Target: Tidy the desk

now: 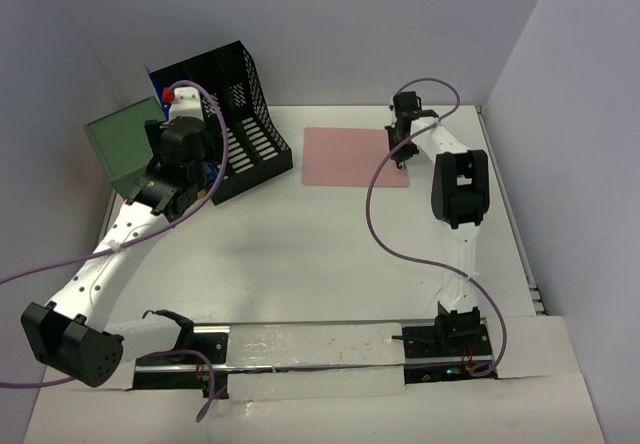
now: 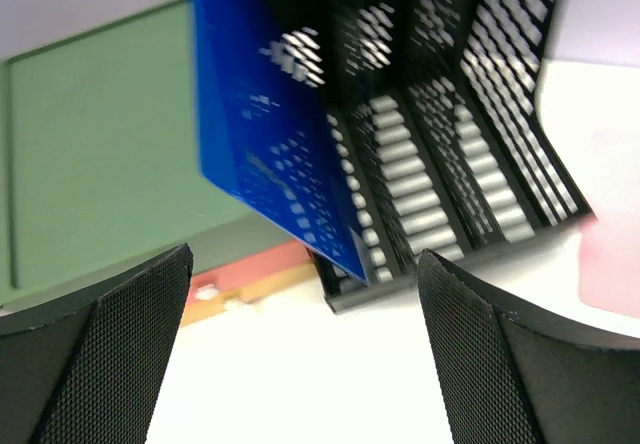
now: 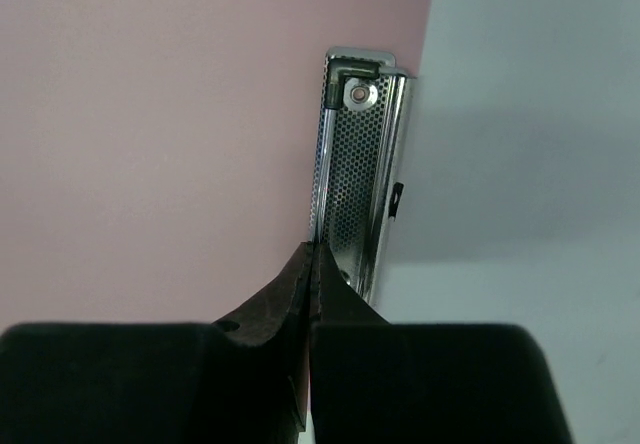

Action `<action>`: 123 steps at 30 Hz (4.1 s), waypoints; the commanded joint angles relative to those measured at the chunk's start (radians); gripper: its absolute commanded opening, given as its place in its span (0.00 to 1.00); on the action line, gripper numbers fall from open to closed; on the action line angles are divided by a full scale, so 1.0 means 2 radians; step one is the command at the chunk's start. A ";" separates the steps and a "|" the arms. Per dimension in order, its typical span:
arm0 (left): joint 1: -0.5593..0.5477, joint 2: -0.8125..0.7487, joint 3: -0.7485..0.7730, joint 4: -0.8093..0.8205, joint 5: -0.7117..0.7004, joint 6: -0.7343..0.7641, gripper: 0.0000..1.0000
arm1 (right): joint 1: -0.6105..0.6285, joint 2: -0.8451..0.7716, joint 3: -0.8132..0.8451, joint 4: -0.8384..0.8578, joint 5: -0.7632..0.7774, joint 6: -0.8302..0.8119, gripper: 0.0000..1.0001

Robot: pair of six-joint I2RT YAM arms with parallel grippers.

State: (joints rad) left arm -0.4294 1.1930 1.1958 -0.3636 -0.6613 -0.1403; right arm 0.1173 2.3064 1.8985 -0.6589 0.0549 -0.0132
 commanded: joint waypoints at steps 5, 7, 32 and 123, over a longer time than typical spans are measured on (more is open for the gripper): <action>-0.004 -0.030 0.039 -0.082 0.197 0.082 0.99 | 0.002 -0.157 -0.184 0.043 -0.025 0.049 0.00; -0.009 -0.038 0.038 -0.077 0.226 0.097 0.99 | 0.002 -0.172 -0.209 0.053 -0.040 0.052 0.00; -0.343 0.345 -0.001 0.315 0.175 0.441 0.99 | -0.007 -0.270 -0.350 0.160 -0.245 0.146 0.00; -0.318 0.237 -0.011 0.087 0.234 0.444 0.97 | 0.029 -0.202 -0.237 0.072 -0.096 0.134 0.00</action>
State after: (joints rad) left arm -1.0205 1.6921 1.1955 -0.2294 -0.3070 0.5934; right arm 0.1727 2.0155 1.4619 -0.6060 -0.0317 0.2220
